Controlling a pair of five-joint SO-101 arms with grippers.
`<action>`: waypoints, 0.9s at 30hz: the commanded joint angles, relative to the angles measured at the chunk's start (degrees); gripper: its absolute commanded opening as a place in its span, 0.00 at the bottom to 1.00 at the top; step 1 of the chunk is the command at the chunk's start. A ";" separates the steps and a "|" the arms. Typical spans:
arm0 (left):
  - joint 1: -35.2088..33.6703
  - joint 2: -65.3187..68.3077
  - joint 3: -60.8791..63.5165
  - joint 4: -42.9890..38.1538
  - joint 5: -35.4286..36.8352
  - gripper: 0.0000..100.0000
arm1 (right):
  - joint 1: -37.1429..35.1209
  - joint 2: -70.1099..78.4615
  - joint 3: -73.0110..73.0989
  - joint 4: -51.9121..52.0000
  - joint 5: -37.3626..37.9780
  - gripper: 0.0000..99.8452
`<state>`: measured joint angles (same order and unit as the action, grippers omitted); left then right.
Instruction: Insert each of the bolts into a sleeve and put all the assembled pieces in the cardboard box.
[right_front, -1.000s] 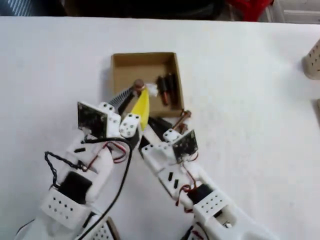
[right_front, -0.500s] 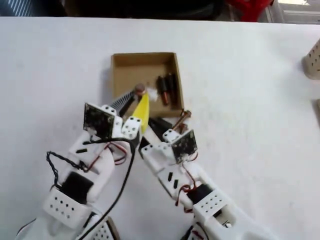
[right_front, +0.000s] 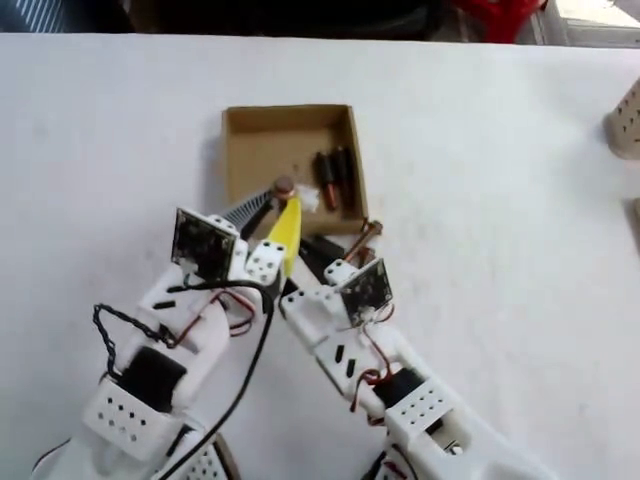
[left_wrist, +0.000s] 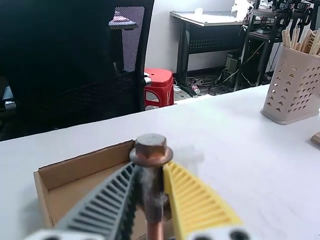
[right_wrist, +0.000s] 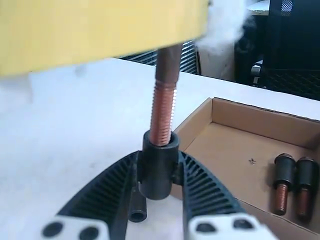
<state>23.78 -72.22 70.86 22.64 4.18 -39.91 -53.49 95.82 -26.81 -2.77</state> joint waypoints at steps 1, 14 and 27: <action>1.63 0.92 -2.11 0.79 -0.26 0.02 | 1.27 -1.10 0.35 -0.22 -0.53 0.02; 2.07 1.10 -3.34 1.23 -0.44 0.02 | 1.27 -1.10 0.35 -0.22 -0.53 0.02; 0.13 1.10 -3.43 0.79 -0.53 0.02 | 1.45 -1.10 0.35 -0.22 -0.53 0.02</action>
<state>24.48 -72.13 69.71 23.69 4.18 -39.65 -53.49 95.82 -26.81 -2.77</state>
